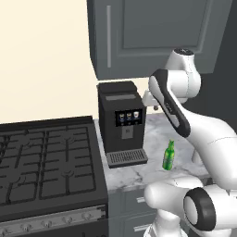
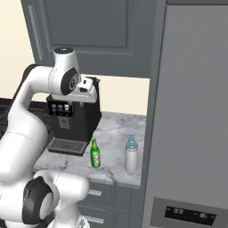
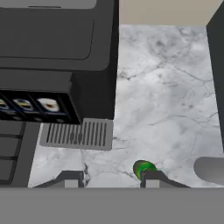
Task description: Move the drinks to the dining counter.
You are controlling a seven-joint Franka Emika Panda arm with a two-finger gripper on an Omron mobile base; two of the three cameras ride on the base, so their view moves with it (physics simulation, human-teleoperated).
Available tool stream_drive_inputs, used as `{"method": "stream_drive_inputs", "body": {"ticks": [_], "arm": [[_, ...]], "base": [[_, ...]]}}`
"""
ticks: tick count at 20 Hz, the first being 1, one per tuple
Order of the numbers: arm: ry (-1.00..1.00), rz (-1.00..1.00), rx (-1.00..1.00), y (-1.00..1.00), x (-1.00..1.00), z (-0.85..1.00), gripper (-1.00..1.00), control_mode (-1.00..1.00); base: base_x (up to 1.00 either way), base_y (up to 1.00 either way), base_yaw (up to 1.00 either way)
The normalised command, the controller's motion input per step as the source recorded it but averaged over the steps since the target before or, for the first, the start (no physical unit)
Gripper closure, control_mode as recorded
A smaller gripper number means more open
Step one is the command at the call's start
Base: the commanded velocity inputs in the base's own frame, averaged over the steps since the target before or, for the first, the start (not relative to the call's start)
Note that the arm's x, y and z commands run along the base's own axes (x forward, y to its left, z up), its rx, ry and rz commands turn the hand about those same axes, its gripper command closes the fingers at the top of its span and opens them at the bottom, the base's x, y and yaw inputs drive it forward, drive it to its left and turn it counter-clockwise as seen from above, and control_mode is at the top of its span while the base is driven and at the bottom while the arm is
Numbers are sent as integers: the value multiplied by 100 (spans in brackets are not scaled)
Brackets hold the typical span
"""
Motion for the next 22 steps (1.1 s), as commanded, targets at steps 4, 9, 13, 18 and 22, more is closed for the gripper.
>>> {"method": "stream_drive_inputs", "body": {"ticks": [4, 9, 13, 18, 22], "arm": [[-13, -2, 0, -3, -39, 0, -100, -100], [-9, -7, 0, -9, -63, 0, -100, -100], [-5, -12, 0, -5, -63, 0, -100, -100], [0, -5, 0, -8, -65, -8, -100, -100], [0, -3, 0, -9, -43, -18, -100, -100]], "base": [[0, 0, 0], [0, 0, 0], [0, 0, 0], [0, 0, 0], [0, 0, 0]]}}
